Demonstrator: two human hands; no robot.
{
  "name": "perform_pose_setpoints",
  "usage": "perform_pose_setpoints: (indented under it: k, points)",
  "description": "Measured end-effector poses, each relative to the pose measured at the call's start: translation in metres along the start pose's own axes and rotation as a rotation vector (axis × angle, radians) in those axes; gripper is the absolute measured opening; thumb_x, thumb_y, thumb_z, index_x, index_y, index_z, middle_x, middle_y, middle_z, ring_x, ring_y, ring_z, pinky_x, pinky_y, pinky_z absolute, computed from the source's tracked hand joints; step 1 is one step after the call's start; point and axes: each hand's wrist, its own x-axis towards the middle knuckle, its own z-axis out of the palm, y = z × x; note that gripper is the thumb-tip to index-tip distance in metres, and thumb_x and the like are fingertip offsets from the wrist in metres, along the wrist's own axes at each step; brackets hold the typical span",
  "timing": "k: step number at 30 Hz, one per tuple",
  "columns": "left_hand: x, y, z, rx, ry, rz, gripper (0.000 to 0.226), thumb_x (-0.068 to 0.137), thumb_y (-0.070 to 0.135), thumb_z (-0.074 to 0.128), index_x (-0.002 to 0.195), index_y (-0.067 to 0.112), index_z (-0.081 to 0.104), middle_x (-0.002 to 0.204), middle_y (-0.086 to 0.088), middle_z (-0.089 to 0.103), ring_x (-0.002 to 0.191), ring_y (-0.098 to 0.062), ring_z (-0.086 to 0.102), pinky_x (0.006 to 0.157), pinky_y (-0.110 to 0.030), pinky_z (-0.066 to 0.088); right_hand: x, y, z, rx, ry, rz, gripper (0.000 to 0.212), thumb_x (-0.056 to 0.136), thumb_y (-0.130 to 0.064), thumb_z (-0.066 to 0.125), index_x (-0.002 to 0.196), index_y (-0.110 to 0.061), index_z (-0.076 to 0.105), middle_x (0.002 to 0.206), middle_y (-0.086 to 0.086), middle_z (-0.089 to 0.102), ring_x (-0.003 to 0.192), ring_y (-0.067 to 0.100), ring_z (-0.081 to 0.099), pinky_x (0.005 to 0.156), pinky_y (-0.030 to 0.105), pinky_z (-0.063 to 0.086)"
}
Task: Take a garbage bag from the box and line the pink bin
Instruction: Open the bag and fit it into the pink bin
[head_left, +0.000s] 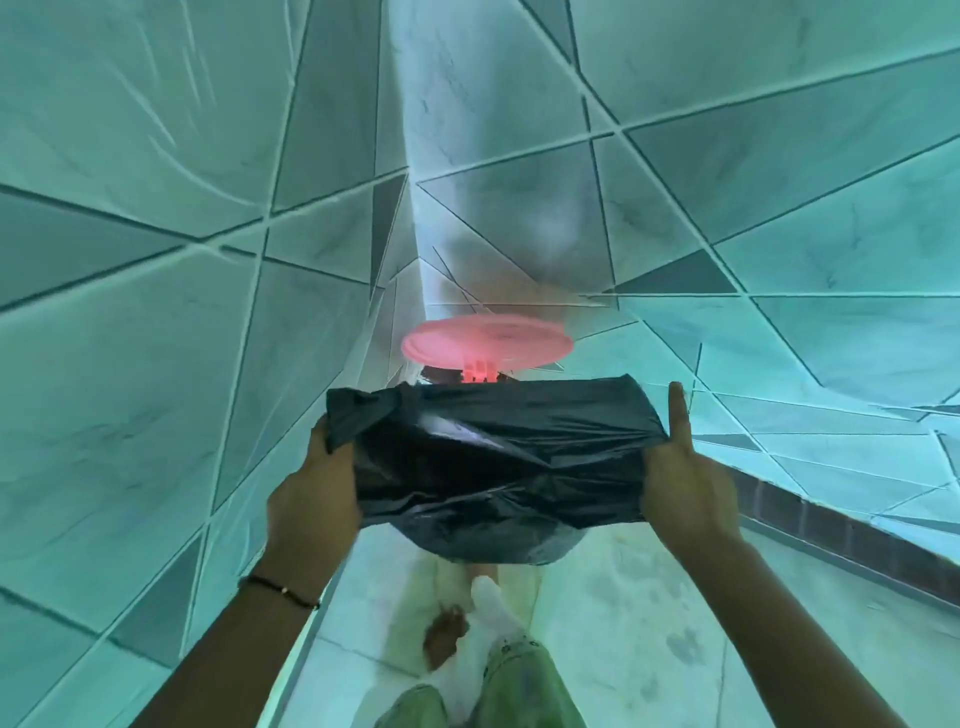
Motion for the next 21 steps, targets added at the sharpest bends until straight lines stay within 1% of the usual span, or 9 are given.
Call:
perform_pose_setpoints:
  k: [1,5,9,10,12,13,14,17,21]
  points:
    - [0.003,-0.001,0.008,-0.032,0.027,-0.001,0.048,0.074,0.002,0.067,0.121,0.007,0.055,0.142,-0.016,0.044,0.055,-0.040,0.060,0.060,-0.044,0.054,0.005,-0.008,0.004,-0.003,0.028,-0.004,0.019,0.080,0.002,0.049,0.075,-0.017,0.046,0.153,-0.002,-0.023,0.046,0.023,0.044,0.044,0.027,0.031]
    - [0.009,0.001,0.030,-0.093,0.073,-0.022,0.055,0.063,0.008,0.081,0.114,0.008,0.061,0.133,-0.018,0.055,0.046,-0.037,0.058,0.053,-0.042,0.053,0.012,-0.027,0.036,0.046,0.008,-0.070,0.020,0.081,-0.002,0.051,0.078,-0.021,0.046,0.157,-0.005,-0.020,0.052,0.029,0.050,0.047,0.028,0.034]
    - [0.005,-0.011,0.071,-0.092,-0.066,-0.028,0.051,0.066,0.008,0.080,0.113,0.007,0.062,0.125,-0.017,0.061,0.058,-0.038,0.065,0.059,-0.045,0.057,0.018,-0.025,0.081,0.092,-0.100,-0.032,0.017,0.083,-0.011,0.057,0.092,-0.025,0.053,0.159,-0.006,-0.015,0.058,0.030,0.058,0.052,0.031,0.044]
    - [0.004,-0.014,0.080,-0.094,-0.102,-0.032,0.048,0.069,0.008,0.078,0.114,0.009,0.063,0.122,-0.014,0.063,0.061,-0.037,0.067,0.061,-0.043,0.058,0.020,-0.021,0.094,0.107,-0.120,-0.022,0.029,0.083,-0.013,0.058,0.109,-0.027,0.053,0.160,-0.003,-0.007,0.060,0.028,0.059,0.055,0.032,0.048]
    - [0.002,-0.021,0.098,-0.103,-0.152,-0.016,0.045,0.070,0.005,0.076,0.113,0.012,0.065,0.114,-0.010,0.068,0.064,-0.035,0.068,0.060,-0.040,0.058,0.024,-0.013,0.117,0.092,-0.181,-0.011,0.075,0.084,-0.014,0.058,0.146,-0.026,0.017,0.156,0.003,0.025,0.062,0.026,0.058,0.059,0.033,0.051]
    - [0.000,-0.027,0.107,-0.095,-0.176,-0.005,0.045,0.069,0.003,0.076,0.112,0.013,0.066,0.110,-0.010,0.070,0.064,-0.034,0.069,0.058,-0.039,0.058,0.027,-0.010,0.126,0.079,-0.236,0.017,0.086,0.084,-0.013,0.057,0.149,-0.024,0.001,0.152,0.004,0.033,0.064,0.024,0.057,0.061,0.034,0.052]
    - [-0.002,-0.032,0.114,-0.087,-0.207,-0.006,0.045,0.068,0.002,0.077,0.111,0.013,0.067,0.109,-0.010,0.071,0.064,-0.033,0.070,0.058,-0.038,0.058,0.031,-0.005,0.135,0.072,-0.278,0.027,0.087,0.083,-0.010,0.055,0.149,-0.025,0.000,0.154,0.002,0.029,0.067,0.024,0.057,0.063,0.034,0.053]
    - [-0.003,-0.046,0.133,-0.087,-0.287,-0.048,0.047,0.072,0.010,0.076,0.117,0.017,0.065,0.118,-0.007,0.068,0.078,-0.031,0.071,0.068,-0.038,0.058,0.042,0.000,0.152,0.081,-0.369,-0.031,0.066,0.080,-0.008,0.057,0.136,-0.034,0.036,0.159,-0.015,0.001,0.073,0.023,0.063,0.064,0.034,0.055]
    - [0.004,-0.043,0.148,-0.108,-0.362,-0.037,0.039,0.076,0.017,0.072,0.114,0.019,0.063,0.102,-0.004,0.072,0.073,-0.029,0.069,0.063,-0.036,0.058,0.047,-0.013,0.163,0.085,-0.444,-0.174,0.051,0.081,-0.012,0.055,0.124,-0.037,0.050,0.144,-0.018,0.041,0.089,0.025,0.066,0.070,0.031,0.052]
